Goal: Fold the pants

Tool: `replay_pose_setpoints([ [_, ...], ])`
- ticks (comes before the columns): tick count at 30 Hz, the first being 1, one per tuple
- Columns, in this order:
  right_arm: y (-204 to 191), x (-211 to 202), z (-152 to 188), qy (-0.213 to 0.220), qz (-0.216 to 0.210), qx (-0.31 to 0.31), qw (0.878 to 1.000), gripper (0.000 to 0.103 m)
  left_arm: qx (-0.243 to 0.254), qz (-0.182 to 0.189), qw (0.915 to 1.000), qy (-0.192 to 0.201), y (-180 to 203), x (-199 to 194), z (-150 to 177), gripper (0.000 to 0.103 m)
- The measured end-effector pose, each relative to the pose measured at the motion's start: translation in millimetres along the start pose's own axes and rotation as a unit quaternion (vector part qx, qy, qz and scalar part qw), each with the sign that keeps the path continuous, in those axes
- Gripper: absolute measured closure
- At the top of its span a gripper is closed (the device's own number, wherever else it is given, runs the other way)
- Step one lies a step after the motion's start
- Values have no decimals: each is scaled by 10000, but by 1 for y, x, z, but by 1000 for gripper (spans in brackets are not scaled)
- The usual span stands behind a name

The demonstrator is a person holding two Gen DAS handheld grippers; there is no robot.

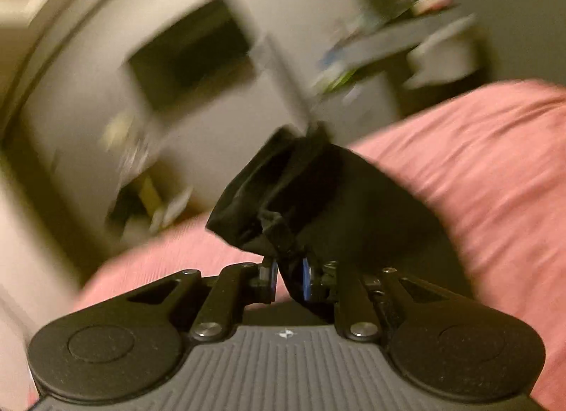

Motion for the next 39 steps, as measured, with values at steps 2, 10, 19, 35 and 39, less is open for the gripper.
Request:
replay_pose_setpoints([
  [2,-34,35,49,-1203,-518,-418,9905,50,-106,118,9999,-6,-2,-3,0,0],
  [10,-25,12,44,-1150,-1024,430,9871,24,-278,436,9986,-148,0,5,0,0],
  [19,126,24,57,-858,275,3178,9439,77,-592,1290,9883,-554,40,30,0,0],
  [35,99,18,48,-630,-169,2654,9619,37,-1567,2190,9523,-1432,81,100,3,41],
  [39,94,13,42,-472,-472,2608,9631,50,-1299,2205,9531,-1617,89,101,12,54],
])
Point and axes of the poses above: each gripper's, at about its wrist camera, not at the fingertips, and x roughly the way its jaws point, y to its right, z to its underside, the point moved 7 cm from there along x, roughly the way its jaws point, and after that the axes turned 11 degrees about z, right-handed, at the moved point
